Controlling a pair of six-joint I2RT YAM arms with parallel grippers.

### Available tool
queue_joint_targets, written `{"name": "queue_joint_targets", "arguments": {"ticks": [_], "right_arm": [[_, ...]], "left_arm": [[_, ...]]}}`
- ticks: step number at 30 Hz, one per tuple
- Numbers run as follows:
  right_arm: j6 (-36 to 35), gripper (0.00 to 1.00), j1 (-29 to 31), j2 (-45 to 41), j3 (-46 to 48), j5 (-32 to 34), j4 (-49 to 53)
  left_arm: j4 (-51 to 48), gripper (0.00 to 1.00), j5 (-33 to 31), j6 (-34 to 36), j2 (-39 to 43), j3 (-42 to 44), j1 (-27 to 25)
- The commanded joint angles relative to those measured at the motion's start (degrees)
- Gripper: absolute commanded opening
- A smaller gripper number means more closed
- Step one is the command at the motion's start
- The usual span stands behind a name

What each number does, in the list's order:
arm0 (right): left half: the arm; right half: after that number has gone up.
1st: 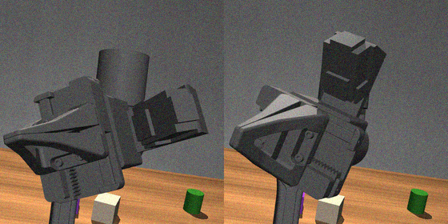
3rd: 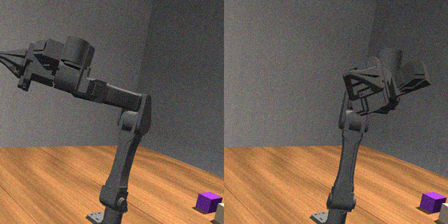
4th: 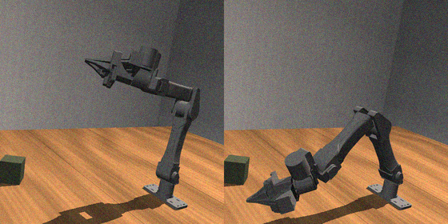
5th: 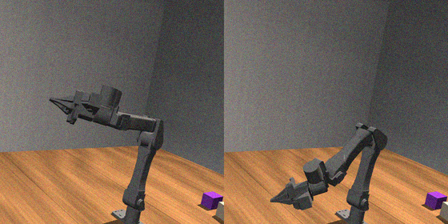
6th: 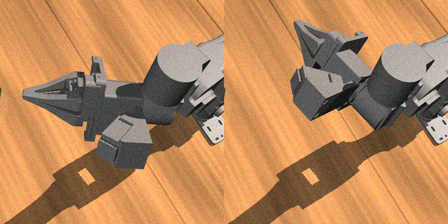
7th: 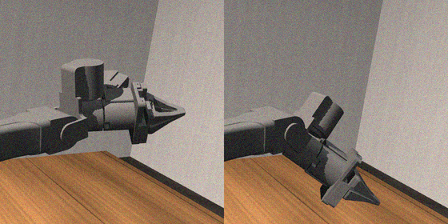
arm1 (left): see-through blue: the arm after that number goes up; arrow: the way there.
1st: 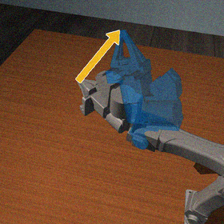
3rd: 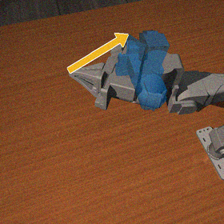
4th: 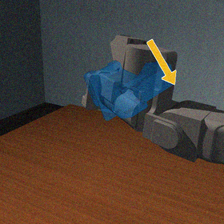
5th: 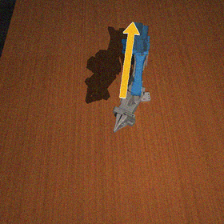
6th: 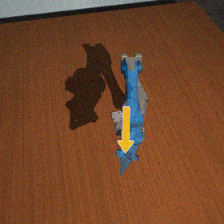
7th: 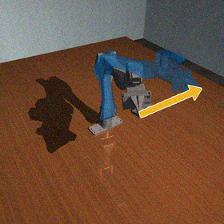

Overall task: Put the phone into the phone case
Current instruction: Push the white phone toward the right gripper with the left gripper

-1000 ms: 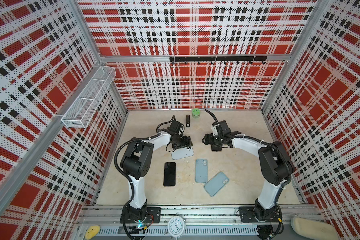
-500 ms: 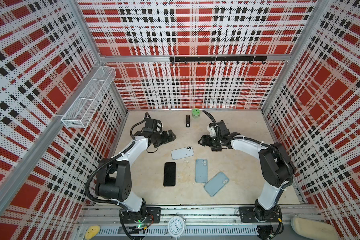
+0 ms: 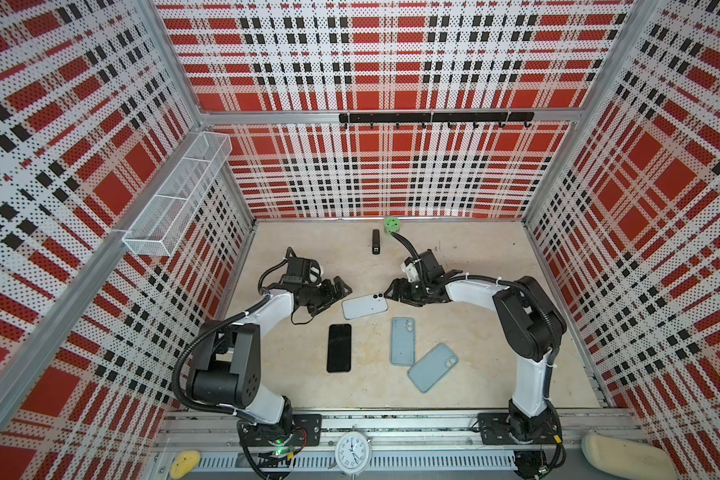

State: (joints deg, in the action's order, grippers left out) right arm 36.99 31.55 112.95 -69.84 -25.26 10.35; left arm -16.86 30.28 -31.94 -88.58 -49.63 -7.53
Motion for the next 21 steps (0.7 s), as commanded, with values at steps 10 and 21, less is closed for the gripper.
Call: {"name": "queue_joint_targets", "arguments": {"ticks": [10, 21], "right_arm": [[2.6, 0.75, 0.5, 3.2, -2.2, -3.4, -5.2], [4.2, 0.75, 0.8, 4.1, -1.3, -5.1, -7.7]], "left_arm": [[4.1, 1.0, 1.2, -3.1, -4.1, 1.1, -2.3], [2.8, 1.0, 3.1, -3.1, -6.5, 1.3, -4.7]]}}
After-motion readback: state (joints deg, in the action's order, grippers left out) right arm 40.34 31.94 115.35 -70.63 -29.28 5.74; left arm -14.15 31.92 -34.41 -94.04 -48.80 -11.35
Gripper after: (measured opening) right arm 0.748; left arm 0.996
